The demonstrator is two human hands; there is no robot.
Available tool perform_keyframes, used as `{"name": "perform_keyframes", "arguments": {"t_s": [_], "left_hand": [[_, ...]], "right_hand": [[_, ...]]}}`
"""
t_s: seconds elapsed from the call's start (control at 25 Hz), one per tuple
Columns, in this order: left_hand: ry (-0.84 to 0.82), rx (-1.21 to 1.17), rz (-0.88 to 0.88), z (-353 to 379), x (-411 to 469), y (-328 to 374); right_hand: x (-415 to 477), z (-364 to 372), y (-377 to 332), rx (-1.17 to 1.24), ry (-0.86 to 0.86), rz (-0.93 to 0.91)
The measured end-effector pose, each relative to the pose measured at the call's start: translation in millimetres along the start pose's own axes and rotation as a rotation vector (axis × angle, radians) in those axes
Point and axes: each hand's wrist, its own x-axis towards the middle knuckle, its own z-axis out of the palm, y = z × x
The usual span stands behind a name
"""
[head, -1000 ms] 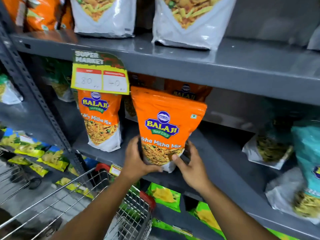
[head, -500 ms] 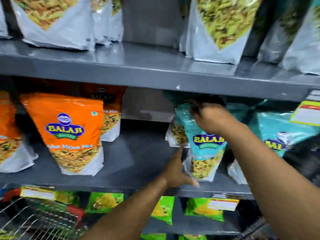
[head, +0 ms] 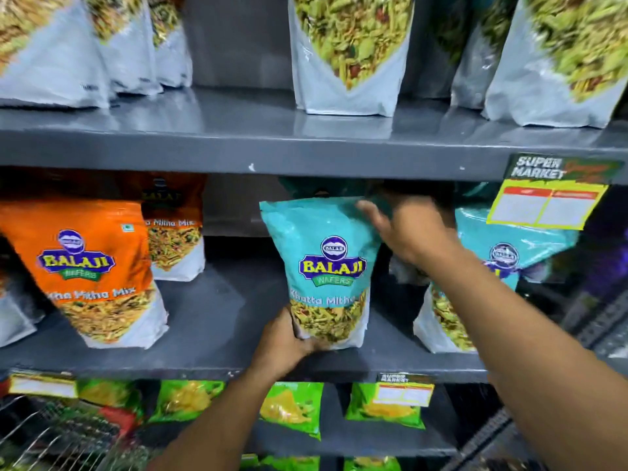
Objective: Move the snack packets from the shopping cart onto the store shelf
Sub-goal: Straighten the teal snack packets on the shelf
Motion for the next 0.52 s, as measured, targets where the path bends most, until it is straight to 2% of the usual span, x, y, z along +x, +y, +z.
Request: {"name": "perform_keyframes", "arguments": {"t_s": [0.12, 0.2, 0.28, 0.32, 0.36, 0.4, 0.44, 0.48, 0.52], "left_hand": [[-0.051, 0.0, 0.09, -3.2, 1.5, 5.9], [-0.086, -0.017, 0.117, -3.4, 2.6, 12.7], [-0.109, -0.042, 0.089, -5.6, -1.5, 22.0], [-0.076, -0.047, 0.058, -5.9, -7.3, 26.8], [0.025, -0.017, 0.024, -5.1, -15.1, 28.0], [0.189, 0.043, 0.049, -1.6, -26.5, 26.1], [0.354, 0.11, 0.17, 6.8, -40.6, 24.9], [0.43, 0.126, 0.337, 20.4, -57.7, 29.4], [0.369, 0.107, 0.487, 40.8, -72.3, 37.3]], "right_hand": [[7.1, -9.1, 19.6, -0.112, -0.033, -0.049], [10.8, -11.2, 9.8, -0.027, -0.022, -0.047], [8.7, -12.2, 6.7, 0.04, 0.063, -0.036], [4.2, -14.7, 10.9, 0.026, -0.005, 0.016], [-1.5, -18.6, 18.8, 0.018, -0.041, 0.09], [-9.2, -18.7, 34.7, -0.027, -0.019, 0.045], [-16.8, -20.8, 49.5, 0.065, -0.037, 0.13], [-22.6, -28.9, 62.4, 0.171, -0.016, 0.192], [-26.9, -32.1, 77.0, 0.182, 0.001, 0.245]]}}
